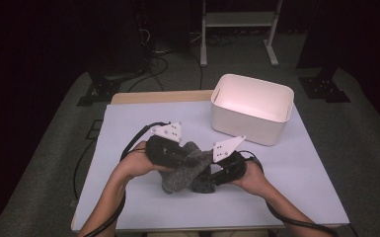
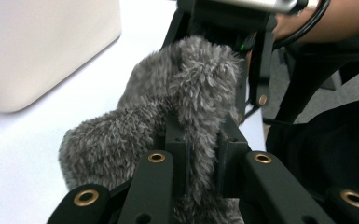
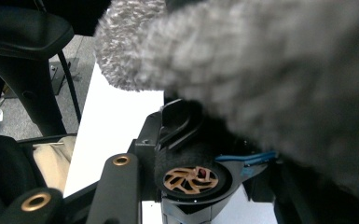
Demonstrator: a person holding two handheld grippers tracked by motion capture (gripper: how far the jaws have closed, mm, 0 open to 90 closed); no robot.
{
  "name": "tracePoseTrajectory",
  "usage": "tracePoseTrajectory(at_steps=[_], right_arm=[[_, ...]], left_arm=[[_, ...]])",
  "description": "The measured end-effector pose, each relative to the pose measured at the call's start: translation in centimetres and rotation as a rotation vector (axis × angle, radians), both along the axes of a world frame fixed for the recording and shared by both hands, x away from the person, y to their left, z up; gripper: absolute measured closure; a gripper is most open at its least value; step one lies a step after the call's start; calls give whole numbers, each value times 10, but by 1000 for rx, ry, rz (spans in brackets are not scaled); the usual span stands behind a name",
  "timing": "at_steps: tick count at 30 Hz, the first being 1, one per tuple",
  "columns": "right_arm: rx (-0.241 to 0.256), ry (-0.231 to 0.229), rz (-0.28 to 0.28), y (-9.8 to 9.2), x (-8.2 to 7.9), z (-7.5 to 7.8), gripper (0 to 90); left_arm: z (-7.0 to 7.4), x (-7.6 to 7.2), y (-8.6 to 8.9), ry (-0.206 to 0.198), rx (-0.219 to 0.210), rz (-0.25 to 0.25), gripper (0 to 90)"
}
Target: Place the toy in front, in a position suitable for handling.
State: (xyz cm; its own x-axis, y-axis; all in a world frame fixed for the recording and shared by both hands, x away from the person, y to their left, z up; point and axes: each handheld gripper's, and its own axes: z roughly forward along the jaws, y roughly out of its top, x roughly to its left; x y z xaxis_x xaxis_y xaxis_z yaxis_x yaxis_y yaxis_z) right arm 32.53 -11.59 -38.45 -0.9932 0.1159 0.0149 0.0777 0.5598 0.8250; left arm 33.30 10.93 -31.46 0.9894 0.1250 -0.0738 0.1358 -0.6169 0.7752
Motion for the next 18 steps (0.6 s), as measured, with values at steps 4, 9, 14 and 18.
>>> tracePoseTrajectory(at_steps=[4, 9, 14, 18], right_arm=[[2, 4, -11, -9, -1, 0, 560], [2, 0, -22, -19, -2, 0, 559], [-10, -8, -23, -18, -4, 1, 559], [-11, -14, -23, -16, -4, 2, 558]], left_arm=[[-9, 2, 9, 24, -9, 26, 786], [-23, 3, 14, 54, 3, 46, 782], [-14, 5, 5, 37, -21, 13, 782], [-4, 5, -1, 26, -36, -1, 782]])
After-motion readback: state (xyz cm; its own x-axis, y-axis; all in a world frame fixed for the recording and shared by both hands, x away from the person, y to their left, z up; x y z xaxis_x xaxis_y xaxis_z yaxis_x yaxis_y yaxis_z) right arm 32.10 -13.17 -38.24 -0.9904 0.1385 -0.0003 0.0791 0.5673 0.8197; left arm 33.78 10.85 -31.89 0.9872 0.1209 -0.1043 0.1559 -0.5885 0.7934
